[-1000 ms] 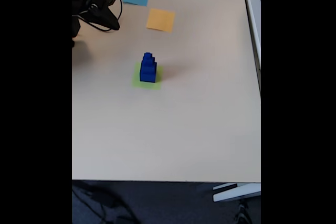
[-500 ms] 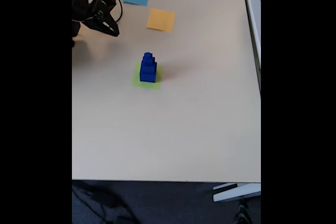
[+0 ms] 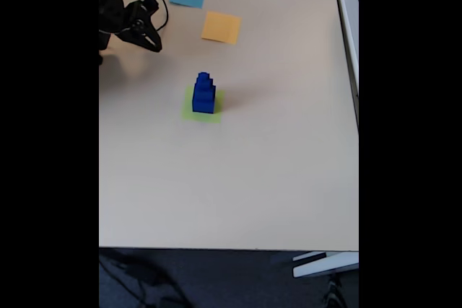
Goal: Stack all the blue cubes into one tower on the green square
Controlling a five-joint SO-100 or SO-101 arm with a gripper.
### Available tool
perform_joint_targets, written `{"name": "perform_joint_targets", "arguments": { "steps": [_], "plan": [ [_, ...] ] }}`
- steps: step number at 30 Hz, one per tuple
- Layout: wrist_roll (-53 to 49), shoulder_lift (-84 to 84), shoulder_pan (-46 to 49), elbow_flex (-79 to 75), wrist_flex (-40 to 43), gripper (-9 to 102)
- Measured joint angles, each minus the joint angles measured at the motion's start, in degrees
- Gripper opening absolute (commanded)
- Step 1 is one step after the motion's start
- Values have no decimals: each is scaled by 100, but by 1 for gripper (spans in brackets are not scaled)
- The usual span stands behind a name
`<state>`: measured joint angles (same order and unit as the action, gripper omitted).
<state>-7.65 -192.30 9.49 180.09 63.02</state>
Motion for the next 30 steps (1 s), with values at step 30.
{"name": "perform_joint_targets", "arguments": {
  "steps": [30],
  "plan": [
    [0, 0, -62, 9, 70, 0]
  ]
}}
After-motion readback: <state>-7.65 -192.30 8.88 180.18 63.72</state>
